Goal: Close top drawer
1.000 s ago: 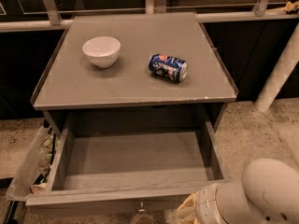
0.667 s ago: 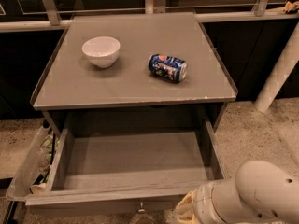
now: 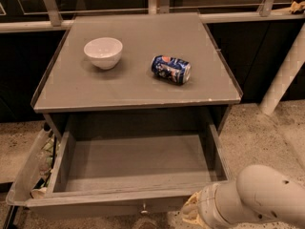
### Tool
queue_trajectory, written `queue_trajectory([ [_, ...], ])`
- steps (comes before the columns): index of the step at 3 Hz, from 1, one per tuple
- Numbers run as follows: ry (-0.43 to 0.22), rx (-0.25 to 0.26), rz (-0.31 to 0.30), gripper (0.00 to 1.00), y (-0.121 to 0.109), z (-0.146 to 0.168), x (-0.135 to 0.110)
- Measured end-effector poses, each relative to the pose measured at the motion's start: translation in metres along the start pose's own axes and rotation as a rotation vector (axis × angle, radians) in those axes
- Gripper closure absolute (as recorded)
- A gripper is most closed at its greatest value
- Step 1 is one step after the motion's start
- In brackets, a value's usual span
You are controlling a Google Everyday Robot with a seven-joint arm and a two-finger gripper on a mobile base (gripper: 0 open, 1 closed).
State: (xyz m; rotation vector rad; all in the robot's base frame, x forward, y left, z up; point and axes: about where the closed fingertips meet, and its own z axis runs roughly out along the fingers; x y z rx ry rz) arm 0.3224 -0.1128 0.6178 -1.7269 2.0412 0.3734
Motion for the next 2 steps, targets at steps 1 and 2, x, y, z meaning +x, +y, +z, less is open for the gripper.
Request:
queue_trajectory([
  [1, 0.000, 0.000, 0.000, 0.59, 0.0000, 0.0000, 0.0000],
  [2, 0.000, 0.000, 0.000, 0.35, 0.0000, 0.0000, 0.0000],
])
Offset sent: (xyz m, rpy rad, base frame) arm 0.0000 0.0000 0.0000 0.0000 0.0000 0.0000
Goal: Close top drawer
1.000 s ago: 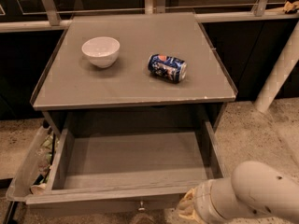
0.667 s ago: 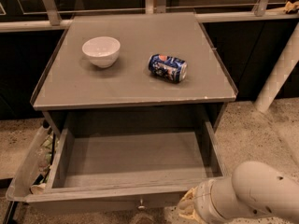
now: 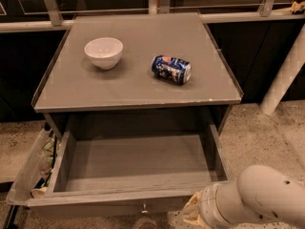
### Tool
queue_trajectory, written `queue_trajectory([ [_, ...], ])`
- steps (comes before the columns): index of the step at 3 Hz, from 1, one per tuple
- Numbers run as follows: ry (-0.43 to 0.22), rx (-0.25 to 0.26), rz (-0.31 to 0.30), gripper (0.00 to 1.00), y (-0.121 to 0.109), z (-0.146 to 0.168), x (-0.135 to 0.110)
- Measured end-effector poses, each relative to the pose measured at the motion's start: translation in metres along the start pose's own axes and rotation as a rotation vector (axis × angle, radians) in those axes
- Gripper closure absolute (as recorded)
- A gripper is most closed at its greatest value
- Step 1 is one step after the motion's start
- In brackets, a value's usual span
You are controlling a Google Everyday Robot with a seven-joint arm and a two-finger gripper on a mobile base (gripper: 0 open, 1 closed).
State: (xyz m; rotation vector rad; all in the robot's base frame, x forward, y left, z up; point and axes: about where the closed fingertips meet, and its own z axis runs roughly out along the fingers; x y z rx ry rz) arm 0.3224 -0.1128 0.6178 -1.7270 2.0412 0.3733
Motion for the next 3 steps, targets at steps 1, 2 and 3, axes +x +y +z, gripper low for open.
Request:
queue_trajectory([
  [1, -0.012, 0.015, -0.030, 0.12, -0.009, 0.002, -0.006],
  [2, -0.037, 0.058, -0.057, 0.14, -0.033, 0.000, -0.020],
  [3, -0.070, 0.116, -0.088, 0.37, -0.080, -0.004, -0.034],
])
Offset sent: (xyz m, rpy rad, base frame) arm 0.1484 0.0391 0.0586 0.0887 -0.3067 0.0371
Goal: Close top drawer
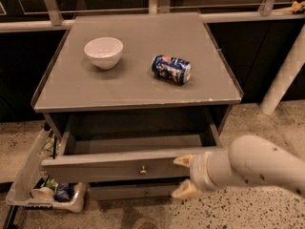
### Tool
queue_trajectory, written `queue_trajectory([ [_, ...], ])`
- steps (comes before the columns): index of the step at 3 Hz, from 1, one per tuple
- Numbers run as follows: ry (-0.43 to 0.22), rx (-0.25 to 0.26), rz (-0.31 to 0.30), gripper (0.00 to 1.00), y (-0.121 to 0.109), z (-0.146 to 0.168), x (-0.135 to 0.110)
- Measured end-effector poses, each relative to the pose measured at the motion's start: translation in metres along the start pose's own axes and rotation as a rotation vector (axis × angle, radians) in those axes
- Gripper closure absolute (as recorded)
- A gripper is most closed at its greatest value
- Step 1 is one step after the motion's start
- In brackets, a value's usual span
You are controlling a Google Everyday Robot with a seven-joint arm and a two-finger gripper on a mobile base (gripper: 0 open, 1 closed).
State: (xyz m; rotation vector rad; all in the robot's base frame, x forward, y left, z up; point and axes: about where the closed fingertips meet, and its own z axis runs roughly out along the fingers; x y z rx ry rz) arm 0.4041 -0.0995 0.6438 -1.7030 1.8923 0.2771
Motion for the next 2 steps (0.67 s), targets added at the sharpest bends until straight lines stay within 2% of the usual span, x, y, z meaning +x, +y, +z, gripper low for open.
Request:
queue_trajectory([
  [1, -0.055, 0.085, 0.013, 0.60, -0.069, 0.000, -0.002],
  [2, -0.065, 0.128, 0.029, 0.84, -0.102, 0.005, 0.004],
])
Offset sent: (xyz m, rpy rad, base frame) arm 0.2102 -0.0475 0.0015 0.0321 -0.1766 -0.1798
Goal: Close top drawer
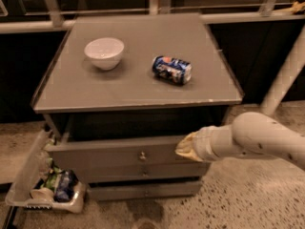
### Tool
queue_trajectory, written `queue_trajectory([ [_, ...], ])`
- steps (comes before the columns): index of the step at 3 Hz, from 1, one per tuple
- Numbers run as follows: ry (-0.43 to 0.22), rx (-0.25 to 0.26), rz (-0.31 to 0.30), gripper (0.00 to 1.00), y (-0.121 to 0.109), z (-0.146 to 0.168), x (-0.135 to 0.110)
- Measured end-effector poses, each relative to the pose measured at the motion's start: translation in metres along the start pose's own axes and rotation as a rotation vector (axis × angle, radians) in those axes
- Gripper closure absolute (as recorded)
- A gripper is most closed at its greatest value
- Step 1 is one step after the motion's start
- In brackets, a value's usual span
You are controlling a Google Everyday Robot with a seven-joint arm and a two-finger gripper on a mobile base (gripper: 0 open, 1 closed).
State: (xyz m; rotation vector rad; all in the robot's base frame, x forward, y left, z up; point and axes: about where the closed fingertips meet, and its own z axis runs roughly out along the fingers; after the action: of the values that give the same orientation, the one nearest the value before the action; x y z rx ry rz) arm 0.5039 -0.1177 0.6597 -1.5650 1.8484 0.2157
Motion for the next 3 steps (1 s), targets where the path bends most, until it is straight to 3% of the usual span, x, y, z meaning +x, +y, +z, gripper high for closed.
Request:
queue_trajectory([
  [1, 0.023, 0.034, 0.028, 1.00, -0.0281, 0.0129, 0.0196],
  [3, 0.023, 0.034, 0.028, 0.59, -0.0264, 0.0122, 0.0195],
])
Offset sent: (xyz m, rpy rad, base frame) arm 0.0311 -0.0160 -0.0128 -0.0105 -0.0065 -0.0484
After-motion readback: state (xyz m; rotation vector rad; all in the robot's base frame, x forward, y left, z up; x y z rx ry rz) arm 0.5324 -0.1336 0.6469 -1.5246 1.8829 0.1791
